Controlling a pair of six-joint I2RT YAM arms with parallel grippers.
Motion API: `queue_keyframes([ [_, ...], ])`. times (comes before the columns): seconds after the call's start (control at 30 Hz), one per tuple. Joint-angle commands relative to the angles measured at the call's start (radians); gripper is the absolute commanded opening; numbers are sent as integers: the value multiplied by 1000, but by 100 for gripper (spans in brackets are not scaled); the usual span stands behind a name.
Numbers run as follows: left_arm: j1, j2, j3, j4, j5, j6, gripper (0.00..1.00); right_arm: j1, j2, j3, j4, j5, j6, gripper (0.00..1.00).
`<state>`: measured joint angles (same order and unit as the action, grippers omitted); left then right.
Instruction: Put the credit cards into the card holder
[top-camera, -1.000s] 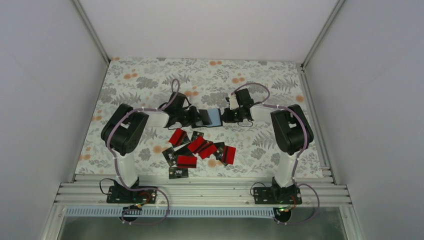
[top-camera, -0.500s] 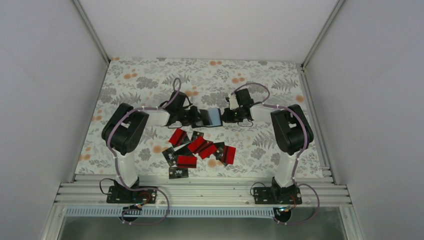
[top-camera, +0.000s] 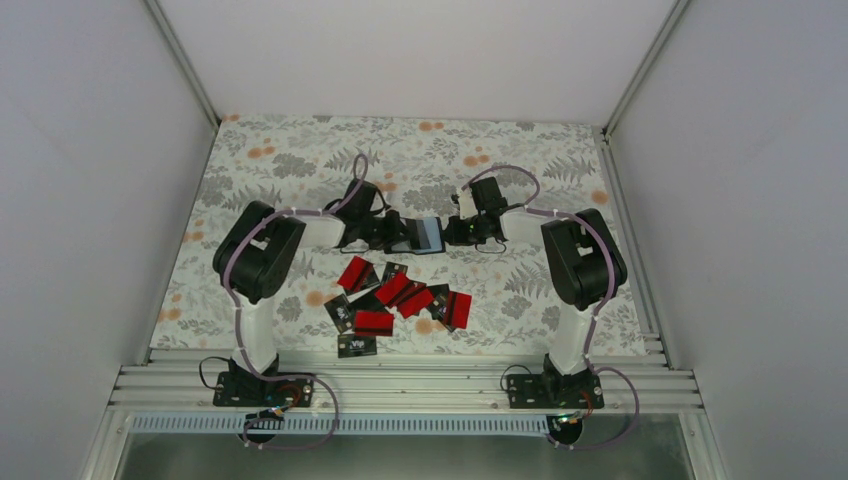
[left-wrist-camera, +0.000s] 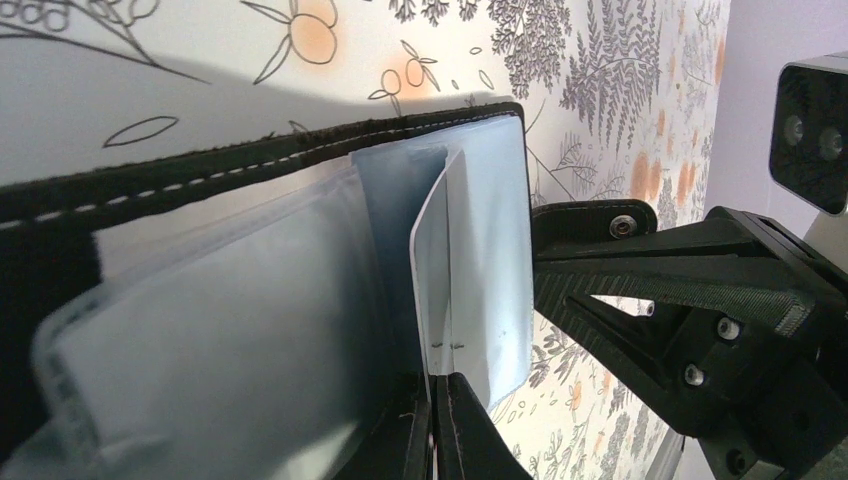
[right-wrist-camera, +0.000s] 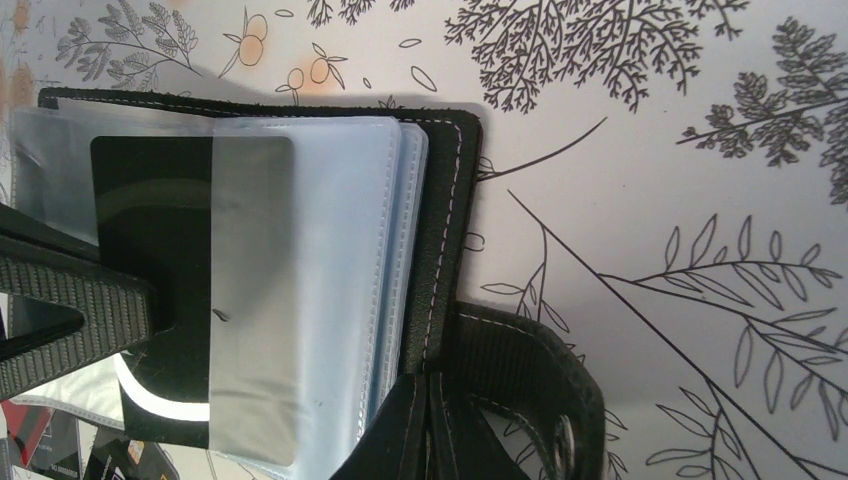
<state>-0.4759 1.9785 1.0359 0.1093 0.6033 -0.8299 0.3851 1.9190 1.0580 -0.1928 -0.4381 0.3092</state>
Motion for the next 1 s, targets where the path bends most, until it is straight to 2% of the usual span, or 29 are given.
queue_keyframes([
  [0.0, -15, 40, 19, -50, -7, 17, 2, 11, 38, -38, -117, 19, -15, 4],
  [0.97, -48, 112, 112, -113, 12, 79, 2, 12, 57, -30, -111, 0, -25, 4],
])
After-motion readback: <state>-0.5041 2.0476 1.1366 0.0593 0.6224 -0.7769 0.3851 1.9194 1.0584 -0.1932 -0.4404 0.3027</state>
